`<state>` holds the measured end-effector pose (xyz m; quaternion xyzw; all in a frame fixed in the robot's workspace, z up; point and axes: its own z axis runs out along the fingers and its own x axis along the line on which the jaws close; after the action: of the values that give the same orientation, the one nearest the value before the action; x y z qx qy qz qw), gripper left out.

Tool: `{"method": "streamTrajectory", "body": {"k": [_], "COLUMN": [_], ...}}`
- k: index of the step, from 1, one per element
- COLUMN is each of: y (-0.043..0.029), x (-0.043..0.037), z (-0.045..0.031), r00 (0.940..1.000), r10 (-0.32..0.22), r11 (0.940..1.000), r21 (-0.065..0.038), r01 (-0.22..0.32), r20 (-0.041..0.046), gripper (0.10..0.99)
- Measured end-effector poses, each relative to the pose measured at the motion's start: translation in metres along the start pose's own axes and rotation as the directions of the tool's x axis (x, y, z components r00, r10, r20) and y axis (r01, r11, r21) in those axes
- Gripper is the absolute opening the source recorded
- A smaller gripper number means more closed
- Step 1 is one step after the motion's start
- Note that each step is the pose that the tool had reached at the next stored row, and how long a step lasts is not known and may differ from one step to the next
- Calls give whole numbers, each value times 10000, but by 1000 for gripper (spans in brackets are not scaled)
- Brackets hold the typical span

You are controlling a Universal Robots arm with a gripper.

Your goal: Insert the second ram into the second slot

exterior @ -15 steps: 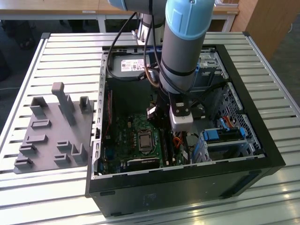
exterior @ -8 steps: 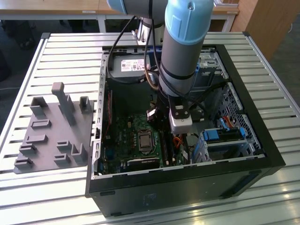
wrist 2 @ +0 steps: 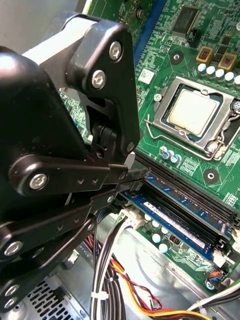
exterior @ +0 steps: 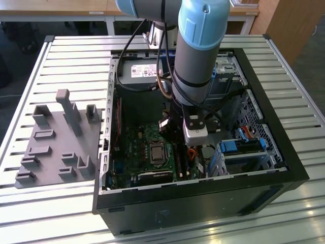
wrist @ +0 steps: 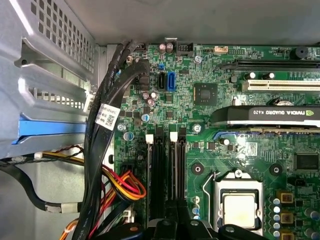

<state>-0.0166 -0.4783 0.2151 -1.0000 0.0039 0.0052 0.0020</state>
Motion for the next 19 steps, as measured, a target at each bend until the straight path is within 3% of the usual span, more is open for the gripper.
{"method": "streamTrajectory", "body": {"k": [4, 6, 10, 19], "y": [-2, -4, -1, -115], "x": [1, 1, -1, -2], "z": [-17, -55, -150, -151], "r00": [10000, 10000, 10000, 10000], "r10": [-2, -1, -2, -2], "r11": [10000, 10000, 10000, 10000], "r21": [33, 78, 58, 57], "r01": [2, 2, 2, 2], "r20": [-5, -13, -6, -6], "gripper": [125, 125, 125, 125]}}
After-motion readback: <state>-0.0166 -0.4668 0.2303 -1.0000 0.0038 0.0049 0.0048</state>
